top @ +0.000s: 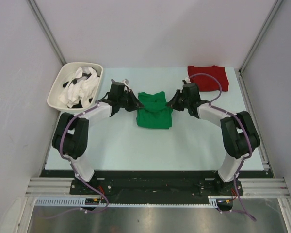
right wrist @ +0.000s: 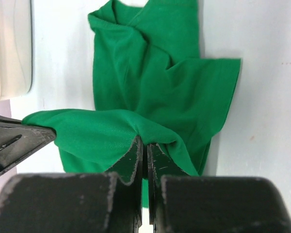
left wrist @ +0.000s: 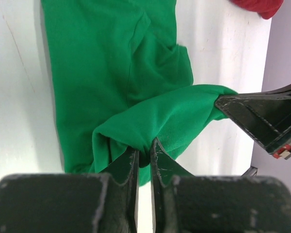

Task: Fold and stack the t-shirts
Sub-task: Fold the tshirt

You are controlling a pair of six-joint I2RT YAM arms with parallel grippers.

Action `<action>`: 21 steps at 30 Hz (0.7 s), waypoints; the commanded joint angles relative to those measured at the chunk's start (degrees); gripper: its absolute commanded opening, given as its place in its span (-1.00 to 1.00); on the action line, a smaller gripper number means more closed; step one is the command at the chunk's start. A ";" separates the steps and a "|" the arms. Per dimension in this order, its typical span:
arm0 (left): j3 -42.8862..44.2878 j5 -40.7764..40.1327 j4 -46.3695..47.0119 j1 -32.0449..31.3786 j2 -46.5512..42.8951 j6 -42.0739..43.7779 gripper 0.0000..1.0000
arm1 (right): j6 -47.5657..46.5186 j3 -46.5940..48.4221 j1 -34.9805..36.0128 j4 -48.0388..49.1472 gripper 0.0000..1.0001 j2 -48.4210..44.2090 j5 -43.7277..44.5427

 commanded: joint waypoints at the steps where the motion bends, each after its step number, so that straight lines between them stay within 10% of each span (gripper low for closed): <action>1: 6.26 2.64 1.82 2.71 5.56 1.39 -1.00 | 0.12 4.90 -2.07 3.50 -1.00 4.75 -1.26; 5: 13.19 1.50 -0.28 3.85 11.11 1.74 -0.58 | 0.30 9.29 -3.03 2.97 -0.97 9.85 -1.26; 6: 14.70 1.15 -1.68 4.46 12.69 1.74 0.53 | 0.30 11.48 -3.30 2.80 -0.76 10.90 0.30; 7: 16.37 0.71 -2.48 4.73 14.01 2.00 0.99 | 0.30 13.16 -3.82 2.01 -0.14 13.26 1.45; 10: 22.44 -0.17 -4.33 5.96 17.54 2.00 1.00 | 1.17 18.42 -5.58 1.39 0.92 16.52 5.05; 21: 3.22 -3.26 -2.15 2.37 -7.22 2.53 0.99 | -3.92 14.40 -3.48 -1.77 0.99 1.34 2.20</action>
